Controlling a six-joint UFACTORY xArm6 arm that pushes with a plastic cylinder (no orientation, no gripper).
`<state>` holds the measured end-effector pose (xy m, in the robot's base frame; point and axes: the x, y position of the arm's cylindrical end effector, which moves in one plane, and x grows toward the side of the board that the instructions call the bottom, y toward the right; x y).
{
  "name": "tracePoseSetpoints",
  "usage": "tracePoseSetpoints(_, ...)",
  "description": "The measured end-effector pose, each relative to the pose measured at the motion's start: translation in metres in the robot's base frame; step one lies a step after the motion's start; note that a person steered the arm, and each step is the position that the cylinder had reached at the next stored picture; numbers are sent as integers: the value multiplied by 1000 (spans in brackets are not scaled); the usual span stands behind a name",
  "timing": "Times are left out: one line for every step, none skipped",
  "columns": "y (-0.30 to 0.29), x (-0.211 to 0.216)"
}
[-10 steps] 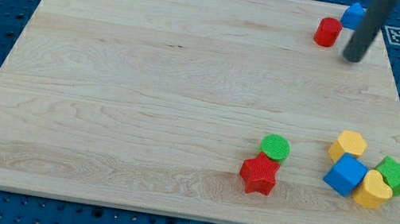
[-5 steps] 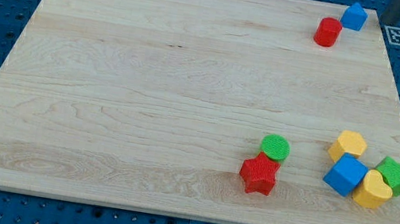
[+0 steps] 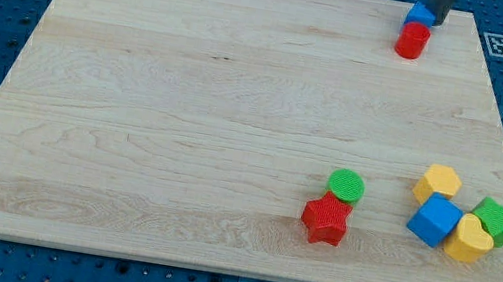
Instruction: Move the red circle to the top right of the board
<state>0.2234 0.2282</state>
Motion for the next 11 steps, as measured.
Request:
tracePoseSetpoints(-4, 2)
tracePoseSetpoints(-21, 2)
tracePoseSetpoints(-36, 3)
tracePoseSetpoints(-46, 7)
tracePoseSetpoints(-55, 14)
tracePoseSetpoints(-65, 27)
tracePoseSetpoints(-69, 49)
tracePoseSetpoints(-69, 73)
tracePoseSetpoints(-69, 79)
tracePoseSetpoints(-69, 77)
tracePoseSetpoints(-67, 71)
